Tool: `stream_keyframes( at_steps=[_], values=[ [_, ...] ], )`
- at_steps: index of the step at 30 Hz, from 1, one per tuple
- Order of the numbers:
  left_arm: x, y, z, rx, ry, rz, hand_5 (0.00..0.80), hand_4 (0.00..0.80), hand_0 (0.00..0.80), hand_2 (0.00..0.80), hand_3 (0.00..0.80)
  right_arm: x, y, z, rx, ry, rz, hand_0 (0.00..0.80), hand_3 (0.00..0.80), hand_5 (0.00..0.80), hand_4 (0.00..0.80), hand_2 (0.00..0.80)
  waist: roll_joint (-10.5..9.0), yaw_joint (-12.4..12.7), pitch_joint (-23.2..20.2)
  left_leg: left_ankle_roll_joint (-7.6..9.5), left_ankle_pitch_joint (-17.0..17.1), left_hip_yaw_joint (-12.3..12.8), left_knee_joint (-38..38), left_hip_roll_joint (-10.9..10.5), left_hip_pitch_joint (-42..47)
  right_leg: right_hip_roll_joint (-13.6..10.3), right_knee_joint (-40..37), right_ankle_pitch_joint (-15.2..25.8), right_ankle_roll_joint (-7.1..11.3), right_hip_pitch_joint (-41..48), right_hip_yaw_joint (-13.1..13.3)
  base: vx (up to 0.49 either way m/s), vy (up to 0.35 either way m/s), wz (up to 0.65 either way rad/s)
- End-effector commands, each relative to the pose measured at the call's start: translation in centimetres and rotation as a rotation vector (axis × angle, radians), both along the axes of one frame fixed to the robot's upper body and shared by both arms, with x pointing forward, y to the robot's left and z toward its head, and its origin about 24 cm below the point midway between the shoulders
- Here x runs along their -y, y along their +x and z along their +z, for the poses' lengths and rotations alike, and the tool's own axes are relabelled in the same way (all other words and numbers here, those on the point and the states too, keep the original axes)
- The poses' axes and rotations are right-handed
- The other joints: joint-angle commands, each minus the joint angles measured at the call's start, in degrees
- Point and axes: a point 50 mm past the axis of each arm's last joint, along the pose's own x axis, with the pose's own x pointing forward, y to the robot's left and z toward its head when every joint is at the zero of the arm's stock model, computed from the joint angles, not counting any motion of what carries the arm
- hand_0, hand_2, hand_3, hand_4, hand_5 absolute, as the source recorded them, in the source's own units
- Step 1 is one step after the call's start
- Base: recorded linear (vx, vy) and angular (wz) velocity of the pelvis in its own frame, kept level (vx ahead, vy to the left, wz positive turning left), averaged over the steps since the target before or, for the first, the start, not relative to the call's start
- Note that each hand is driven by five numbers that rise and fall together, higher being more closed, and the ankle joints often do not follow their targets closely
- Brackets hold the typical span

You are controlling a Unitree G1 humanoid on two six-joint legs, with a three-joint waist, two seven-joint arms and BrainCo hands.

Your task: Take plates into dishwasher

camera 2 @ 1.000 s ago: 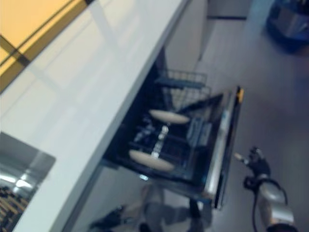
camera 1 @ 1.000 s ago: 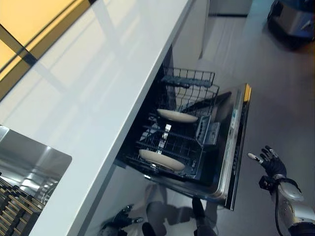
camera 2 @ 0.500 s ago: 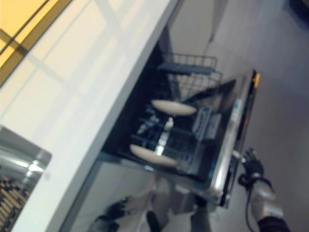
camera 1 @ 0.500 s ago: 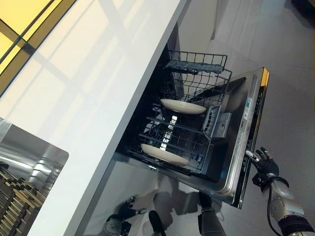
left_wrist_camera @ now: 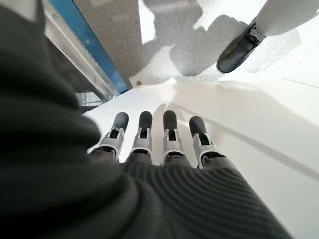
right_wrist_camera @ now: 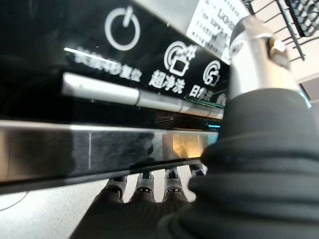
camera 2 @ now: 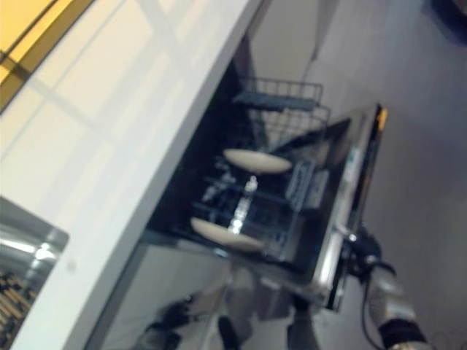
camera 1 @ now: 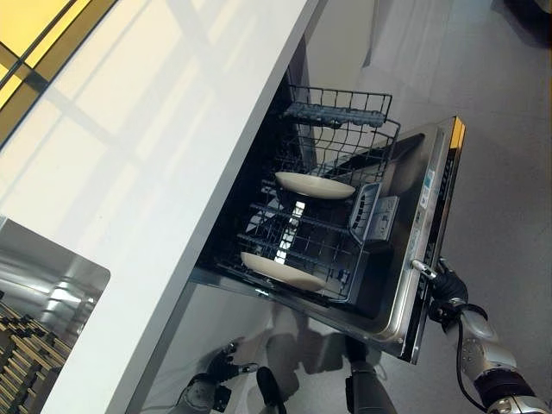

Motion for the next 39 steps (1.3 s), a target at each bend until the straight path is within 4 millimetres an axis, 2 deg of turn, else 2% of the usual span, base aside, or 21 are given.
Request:
stream_keyframes(
  at_steps=[1, 6, 8, 13, 21, 25, 31, 37, 39],
  values=[
    [-1.1, 1.6, 1.3, 0.045, 0.033, 0.028, 0.0, 0.0, 0.0, 0.0, 0.0, -8.8, 3.6, 2.1, 0.065, -0.038, 0.373, 0.0, 0.0, 0.0, 0.0, 0.0, -1.65, 3.57, 1.0, 0.94, 6.75, -4.85, -1.04, 0.24, -6.55, -1.31, 6.11, -8.51, -0.26, 3.83, -2.91, 0.047, 0.013, 0.08],
    [-1.5, 0.8, 0.6, 0.004, 0.046, 0.039, 0.0, 0.0, 0.0, 0.0, 0.0, -11.1, 3.5, 1.8, 0.056, -0.052, 0.455, 0.0, 0.0, 0.0, 0.0, 0.0, -2.4, 4.52, -0.43, 0.8, 6.76, -4.96, -1.1, 0.52, -5.56, -0.61, 5.13, -8.86, -0.73, 5.89, -4.29, 0.054, 0.001, 0.05],
    [-1.6, 0.7, 0.6, 0.002, 0.046, 0.04, 0.0, 0.0, 0.0, 0.0, 0.0, -11.3, 3.5, 1.8, 0.055, -0.053, 0.459, 0.0, 0.0, 0.0, 0.0, 0.0, -2.47, 4.59, -0.52, 0.79, 6.74, -4.96, -1.08, 0.54, -5.47, -0.58, 5.05, -8.86, -0.75, 6.06, -4.4, 0.025, -0.006, 0.03],
    [-2.2, -0.3, -0.3, -0.051, 0.054, 0.049, 0.0, 0.0, 0.0, 0.0, 0.0, -13.4, 3.4, 2.2, 0.064, -0.099, 0.539, 0.0, 0.0, 0.0, 0.0, 0.0, -3.68, 6.08, -2.42, 0.65, 6.17, -5.32, -0.5, 0.99, -3.72, -0.42, 4.08, -9.19, -1.29, 9.3, -6.25, 0.081, -0.01, 0.05],
    [-2.8, -2.2, -1.7, -0.128, 0.065, 0.054, 0.0, 0.0, 0.0, 0.0, 0.0, -15.1, 3.1, 3.1, 0.093, -0.127, 0.594, 0.0, 0.0, 0.0, 0.0, 0.0, -5.3, 7.69, -4.96, 0.65, 5.66, -6.05, -0.55, 1.21, -1.45, -0.79, 1.21, -9.02, -1.48, 14.68, -7.48, 0.112, 0.001, 0.08],
    [-3.3, -3.6, -2.6, -0.18, 0.069, 0.077, 0.0, 0.0, 0.0, 0.0, 0.0, -16.6, 2.7, 3.6, 0.129, -0.14, 0.648, 0.0, 0.0, 0.0, 0.0, 0.0, -6.95, 9.17, -6.71, 0.93, 5.01, -6.54, -0.44, 1.26, 0.04, -1.02, -0.23, -8.99, -1.38, 18.22, -8.77, 0.171, 0.018, 0.07],
    [-4.0, -5.8, -3.7, -0.243, 0.071, 0.092, 0.0, 0.0, 0.0, 0.0, 0.0, -16.6, 2.4, 3.5, 0.125, -0.133, 0.663, 0.0, 0.0, 0.0, 0.0, 0.0, -8.86, 11.4, -8.65, 1.4, 3.55, -8.37, 1.57, 0.63, 1.22, -1.88, -1.02, -9.19, -1.37, 22.29, -10.59, 0.199, 0.045, 0.22],
    [-4.8, -7.6, -4.5, -0.3, 0.083, 0.113, 0.0, 0.0, 0.0, 0.0, 0.0, -16.3, 2.6, 3.7, 0.142, -0.114, 0.663, 0.0, 0.0, 0.0, 0.0, 0.0, -9.88, 14.47, -10.57, 2.32, 2.35, -10.36, 1.75, -0.89, 2.95, -3.52, -2.55, -8.66, -0.17, 26.14, -12.89, 0.196, 0.07, 0.2],
    [-4.9, -7.6, -4.6, -0.302, 0.085, 0.114, 0.0, 0.0, 0.0, 0.0, 0.0, -16.4, 2.6, 3.8, 0.143, -0.113, 0.662, 0.0, 0.0, 0.0, 0.0, 0.0, -9.97, 14.67, -10.69, 2.38, 2.26, -10.5, 1.8, -1.0, 2.99, -3.6, -2.66, -8.61, -0.09, 26.37, -13.02, 0.098, 0.03, 0.17]
  ],
)
